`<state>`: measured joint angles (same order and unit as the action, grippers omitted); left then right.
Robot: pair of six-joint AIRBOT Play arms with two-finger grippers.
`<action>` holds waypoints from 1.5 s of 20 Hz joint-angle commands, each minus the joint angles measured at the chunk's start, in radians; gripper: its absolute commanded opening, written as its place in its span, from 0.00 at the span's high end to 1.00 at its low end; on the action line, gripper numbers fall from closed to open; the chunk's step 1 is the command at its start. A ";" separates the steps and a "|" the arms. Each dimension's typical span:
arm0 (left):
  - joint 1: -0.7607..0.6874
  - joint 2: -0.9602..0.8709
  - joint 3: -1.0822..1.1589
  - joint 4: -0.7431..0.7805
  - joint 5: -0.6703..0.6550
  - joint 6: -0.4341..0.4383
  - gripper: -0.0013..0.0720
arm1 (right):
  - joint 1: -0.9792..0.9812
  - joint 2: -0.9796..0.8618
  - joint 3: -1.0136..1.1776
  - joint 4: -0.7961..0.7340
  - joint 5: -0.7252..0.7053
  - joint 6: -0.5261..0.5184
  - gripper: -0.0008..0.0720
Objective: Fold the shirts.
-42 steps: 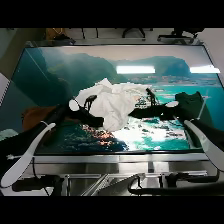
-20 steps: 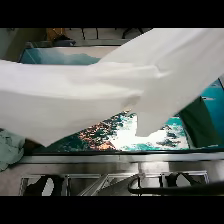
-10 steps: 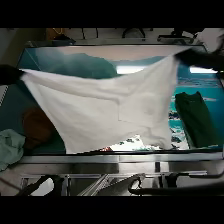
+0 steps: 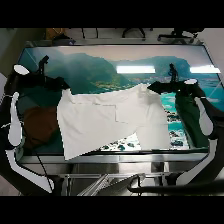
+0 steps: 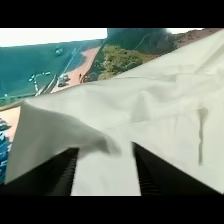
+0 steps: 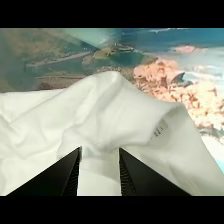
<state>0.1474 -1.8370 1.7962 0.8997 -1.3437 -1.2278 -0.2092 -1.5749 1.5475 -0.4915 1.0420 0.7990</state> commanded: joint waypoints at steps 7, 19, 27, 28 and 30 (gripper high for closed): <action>0.058 0.306 -0.227 0.166 -0.255 -0.179 0.39 | -0.198 0.196 -0.073 -0.267 0.343 0.090 0.48; 0.051 0.874 -1.351 0.284 0.096 -0.240 0.38 | -0.215 0.188 -0.185 -0.292 0.274 0.046 0.48; 0.051 0.823 -1.372 0.294 0.187 -0.253 0.38 | -0.215 0.188 -0.185 -0.292 0.274 0.046 0.48; 0.051 0.792 -1.365 0.294 0.190 -0.253 0.38 | -0.215 0.188 -0.185 -0.292 0.275 0.046 0.48; 0.050 0.719 -1.352 0.241 0.198 -0.235 0.39 | -0.215 0.188 -0.185 -0.294 0.275 0.046 0.48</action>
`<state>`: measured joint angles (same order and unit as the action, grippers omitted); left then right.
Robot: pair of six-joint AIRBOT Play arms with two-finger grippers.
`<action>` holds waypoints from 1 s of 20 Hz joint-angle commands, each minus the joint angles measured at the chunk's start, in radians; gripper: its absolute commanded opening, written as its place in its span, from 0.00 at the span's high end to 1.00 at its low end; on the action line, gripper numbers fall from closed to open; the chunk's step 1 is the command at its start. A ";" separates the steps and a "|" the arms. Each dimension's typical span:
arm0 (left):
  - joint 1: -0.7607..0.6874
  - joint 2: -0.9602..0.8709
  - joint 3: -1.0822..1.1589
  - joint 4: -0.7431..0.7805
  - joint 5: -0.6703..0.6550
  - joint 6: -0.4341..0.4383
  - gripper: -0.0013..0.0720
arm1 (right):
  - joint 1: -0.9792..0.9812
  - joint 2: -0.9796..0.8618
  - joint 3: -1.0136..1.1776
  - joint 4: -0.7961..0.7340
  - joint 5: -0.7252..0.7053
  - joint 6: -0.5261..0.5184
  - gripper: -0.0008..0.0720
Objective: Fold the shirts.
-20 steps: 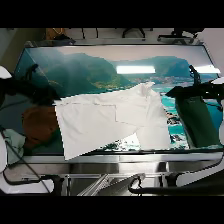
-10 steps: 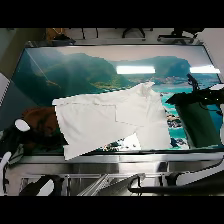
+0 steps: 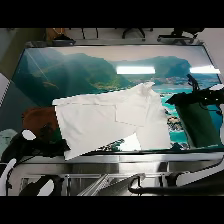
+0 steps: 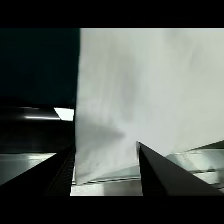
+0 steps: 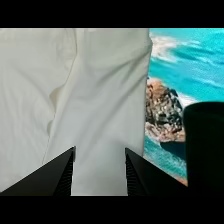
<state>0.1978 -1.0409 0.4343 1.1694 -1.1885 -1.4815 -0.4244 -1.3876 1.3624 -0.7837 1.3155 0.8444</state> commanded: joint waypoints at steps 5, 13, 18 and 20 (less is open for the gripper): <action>0.000 -0.186 0.078 -0.293 -0.006 0.225 0.94 | 0.000 0.000 0.000 -0.065 0.005 0.019 0.48; 0.048 -0.135 0.205 -0.298 -0.036 0.223 0.97 | 0.002 -0.054 -0.043 -0.123 0.014 0.043 0.48; 0.108 -0.135 0.215 -0.300 -0.066 0.225 0.97 | 0.003 -0.093 -0.104 -0.121 0.021 0.042 0.49; 0.108 -0.135 0.215 -0.301 -0.062 0.225 0.97 | 0.016 -0.094 -0.108 -0.117 0.027 0.042 0.50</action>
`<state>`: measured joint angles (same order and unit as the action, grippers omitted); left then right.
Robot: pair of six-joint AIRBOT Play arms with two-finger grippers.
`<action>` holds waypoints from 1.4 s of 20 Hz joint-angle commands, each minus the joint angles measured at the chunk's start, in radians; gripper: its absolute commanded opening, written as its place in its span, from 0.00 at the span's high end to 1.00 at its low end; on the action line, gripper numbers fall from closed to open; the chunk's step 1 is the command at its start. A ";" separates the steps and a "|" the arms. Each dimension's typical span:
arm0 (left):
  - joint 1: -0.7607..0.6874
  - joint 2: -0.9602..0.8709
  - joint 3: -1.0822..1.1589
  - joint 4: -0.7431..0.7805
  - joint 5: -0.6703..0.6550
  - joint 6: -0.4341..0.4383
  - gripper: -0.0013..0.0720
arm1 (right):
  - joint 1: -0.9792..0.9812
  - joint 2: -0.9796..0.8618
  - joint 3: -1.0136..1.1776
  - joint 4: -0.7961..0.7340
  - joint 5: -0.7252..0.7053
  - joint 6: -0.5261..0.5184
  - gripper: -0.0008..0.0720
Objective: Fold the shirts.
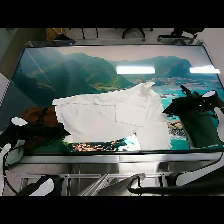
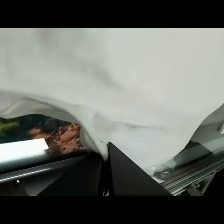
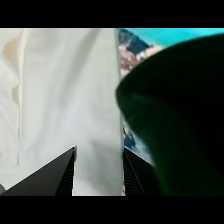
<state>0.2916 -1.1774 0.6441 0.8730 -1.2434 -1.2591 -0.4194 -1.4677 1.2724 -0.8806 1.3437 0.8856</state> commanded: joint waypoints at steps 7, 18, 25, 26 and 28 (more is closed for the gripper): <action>0.014 0.070 0.211 -0.256 -0.115 0.065 0.97 | 0.030 0.159 0.091 0.396 0.110 -0.119 0.97; 0.215 0.349 1.374 -0.362 -0.071 -0.116 0.97 | -0.164 0.794 0.591 0.703 -0.320 -0.176 0.97; 0.367 0.349 1.354 -0.352 -0.175 -0.146 0.97 | -0.163 0.832 0.627 0.617 -0.339 -0.148 0.97; 0.343 0.340 1.305 -0.312 -0.182 -0.133 0.97 | -0.163 0.822 0.626 0.584 -0.322 -0.131 0.97; 0.298 0.307 1.224 -0.297 -0.240 -0.131 0.97 | -0.163 0.797 0.613 0.542 -0.307 -0.081 0.97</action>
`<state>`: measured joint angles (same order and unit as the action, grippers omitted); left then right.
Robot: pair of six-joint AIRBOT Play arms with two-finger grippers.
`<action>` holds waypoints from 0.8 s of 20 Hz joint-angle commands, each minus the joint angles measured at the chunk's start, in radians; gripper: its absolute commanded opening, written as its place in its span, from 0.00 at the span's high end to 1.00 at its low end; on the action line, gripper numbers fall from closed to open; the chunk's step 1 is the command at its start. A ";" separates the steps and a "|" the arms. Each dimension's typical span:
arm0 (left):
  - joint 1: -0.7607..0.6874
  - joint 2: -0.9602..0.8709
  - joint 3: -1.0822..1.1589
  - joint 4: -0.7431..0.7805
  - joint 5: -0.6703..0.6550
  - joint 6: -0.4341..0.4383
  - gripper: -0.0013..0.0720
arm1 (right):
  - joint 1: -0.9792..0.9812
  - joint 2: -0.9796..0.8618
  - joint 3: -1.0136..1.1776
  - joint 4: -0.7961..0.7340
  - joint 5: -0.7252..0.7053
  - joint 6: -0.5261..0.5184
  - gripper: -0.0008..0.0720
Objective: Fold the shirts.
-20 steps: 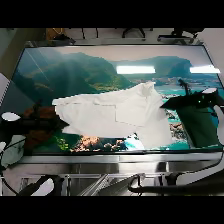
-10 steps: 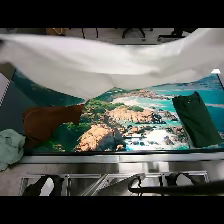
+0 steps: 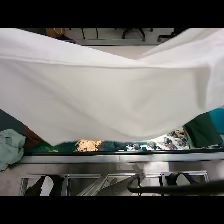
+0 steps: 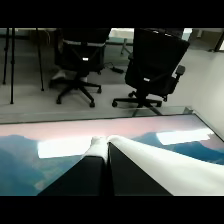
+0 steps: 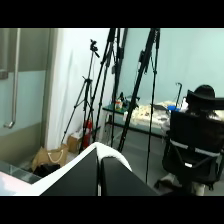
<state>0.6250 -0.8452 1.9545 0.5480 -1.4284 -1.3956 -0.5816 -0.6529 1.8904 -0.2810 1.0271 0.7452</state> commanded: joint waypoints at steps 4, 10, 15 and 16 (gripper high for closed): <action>-0.092 -0.083 -0.132 0.028 -0.122 0.006 0.97 | 0.000 -0.033 -0.008 -0.068 0.029 0.059 0.97; -0.115 -0.094 0.064 0.028 -0.151 0.003 0.97 | 0.000 -0.004 -0.008 -0.139 0.032 0.059 0.97; -0.115 -0.007 0.112 0.028 -0.146 0.000 0.97 | 0.000 0.047 0.023 -0.154 0.032 0.037 0.97; -0.115 0.007 0.112 0.029 -0.143 0.000 0.97 | 0.000 0.051 0.044 -0.167 0.032 0.039 0.97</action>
<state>0.5110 -0.8768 2.0476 0.5728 -1.5749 -1.3922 -0.5816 -0.6228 1.9022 -0.4229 1.0595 0.7944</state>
